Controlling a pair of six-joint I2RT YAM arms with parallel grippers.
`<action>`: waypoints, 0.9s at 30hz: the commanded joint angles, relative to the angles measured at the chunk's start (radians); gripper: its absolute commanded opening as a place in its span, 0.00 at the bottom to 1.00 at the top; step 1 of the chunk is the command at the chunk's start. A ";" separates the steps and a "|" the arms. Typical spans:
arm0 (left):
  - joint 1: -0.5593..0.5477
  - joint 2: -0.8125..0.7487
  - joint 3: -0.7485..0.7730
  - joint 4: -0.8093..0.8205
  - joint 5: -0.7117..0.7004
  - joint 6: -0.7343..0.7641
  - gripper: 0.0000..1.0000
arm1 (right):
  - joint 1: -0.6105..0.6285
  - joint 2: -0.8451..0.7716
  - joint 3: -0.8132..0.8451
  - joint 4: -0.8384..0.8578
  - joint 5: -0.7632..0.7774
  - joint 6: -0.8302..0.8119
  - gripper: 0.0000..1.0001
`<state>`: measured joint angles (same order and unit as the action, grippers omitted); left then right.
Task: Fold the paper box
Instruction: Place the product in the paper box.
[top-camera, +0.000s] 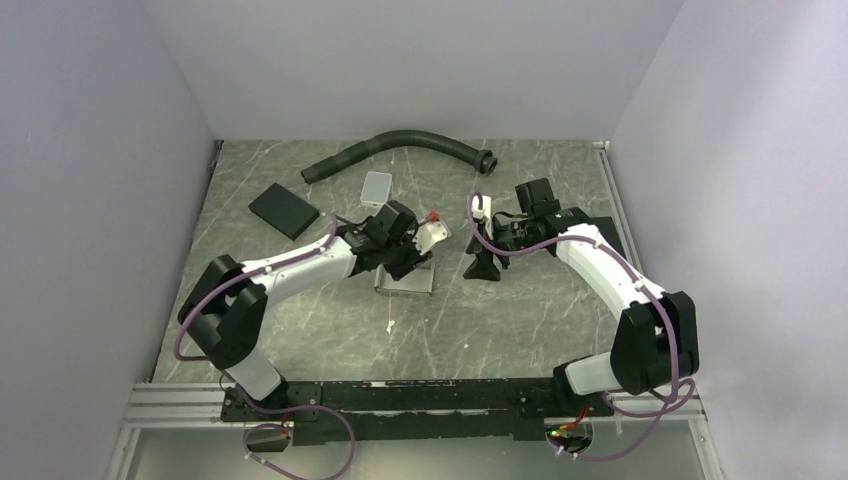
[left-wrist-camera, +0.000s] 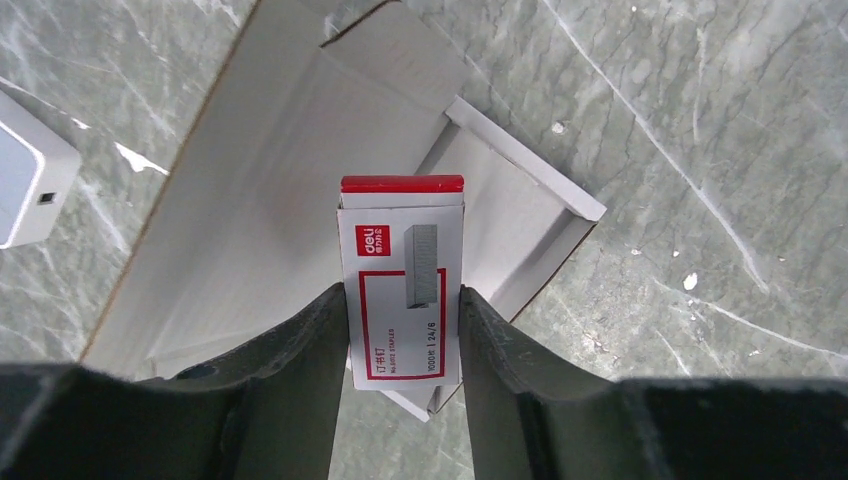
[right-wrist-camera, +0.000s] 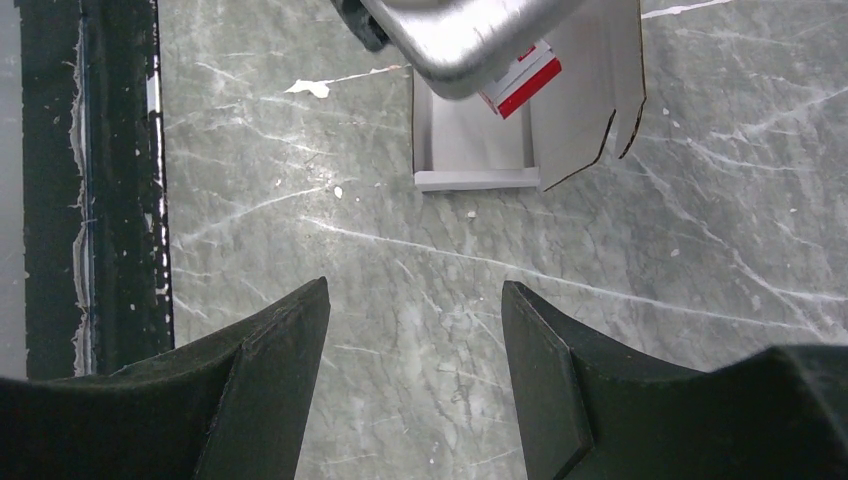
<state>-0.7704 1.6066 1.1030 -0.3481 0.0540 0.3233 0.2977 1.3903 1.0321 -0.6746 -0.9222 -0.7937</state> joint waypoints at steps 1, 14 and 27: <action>-0.004 0.043 0.017 0.018 0.000 -0.012 0.50 | -0.003 -0.002 0.032 -0.002 -0.038 -0.023 0.67; 0.013 -0.050 -0.014 0.085 -0.038 -0.102 0.67 | -0.004 -0.012 0.028 0.004 -0.023 -0.026 0.67; 0.243 -0.642 -0.510 0.382 -0.041 -0.699 0.99 | -0.003 -0.089 -0.176 0.574 0.111 0.422 0.65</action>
<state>-0.6235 0.9977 0.6655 -0.0330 -0.0128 -0.0883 0.2977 1.3006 0.8810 -0.3786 -0.8452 -0.6022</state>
